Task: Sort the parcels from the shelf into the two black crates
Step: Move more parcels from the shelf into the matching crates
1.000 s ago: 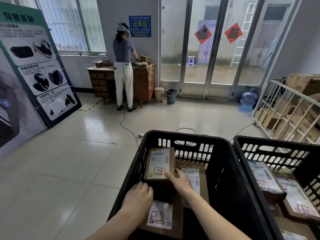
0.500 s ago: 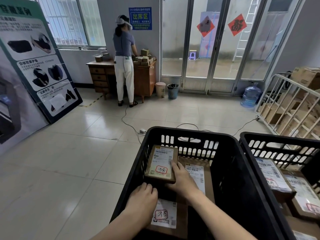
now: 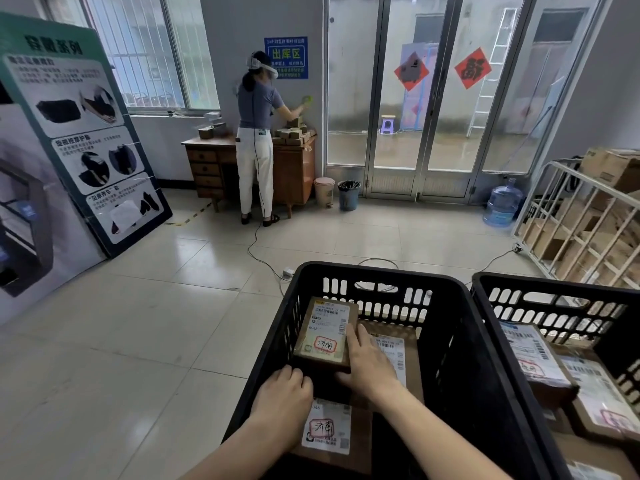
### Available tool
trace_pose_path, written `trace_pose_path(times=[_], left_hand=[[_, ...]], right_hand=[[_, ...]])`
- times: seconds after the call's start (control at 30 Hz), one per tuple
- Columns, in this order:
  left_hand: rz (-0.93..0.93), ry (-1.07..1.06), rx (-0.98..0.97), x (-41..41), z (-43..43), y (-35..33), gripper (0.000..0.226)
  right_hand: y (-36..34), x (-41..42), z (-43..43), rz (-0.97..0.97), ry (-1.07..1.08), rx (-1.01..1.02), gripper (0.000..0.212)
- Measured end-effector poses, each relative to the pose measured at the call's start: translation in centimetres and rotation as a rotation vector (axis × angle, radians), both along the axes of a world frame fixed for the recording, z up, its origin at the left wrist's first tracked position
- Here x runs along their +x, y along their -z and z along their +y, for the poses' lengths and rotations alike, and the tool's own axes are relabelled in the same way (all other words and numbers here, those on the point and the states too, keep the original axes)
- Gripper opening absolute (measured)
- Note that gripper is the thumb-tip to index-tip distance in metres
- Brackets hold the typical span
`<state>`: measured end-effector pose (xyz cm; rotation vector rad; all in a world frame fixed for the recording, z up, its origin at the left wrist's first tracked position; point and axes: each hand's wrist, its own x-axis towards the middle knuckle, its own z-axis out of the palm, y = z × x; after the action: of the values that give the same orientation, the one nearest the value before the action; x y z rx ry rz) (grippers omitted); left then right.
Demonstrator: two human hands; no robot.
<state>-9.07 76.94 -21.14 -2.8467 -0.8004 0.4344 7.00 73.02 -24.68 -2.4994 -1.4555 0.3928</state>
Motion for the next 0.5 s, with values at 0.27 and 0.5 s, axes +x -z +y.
trace_pose_path(times=[0.27, 0.5], left_hand=[[-0.034, -0.008, 0.028, 0.1, -1.6, -1.0, 0.053], [-0.153, 0.012, 0.036, 1.5, -4.3, -3.2, 0.054]], right_hand=[[-3.0, 0.0, -5.3, -0.08, -0.056, 0.053, 0.085], [-5.5, 0.5, -11.0, -0.163, -0.11, 0.113, 0.081]])
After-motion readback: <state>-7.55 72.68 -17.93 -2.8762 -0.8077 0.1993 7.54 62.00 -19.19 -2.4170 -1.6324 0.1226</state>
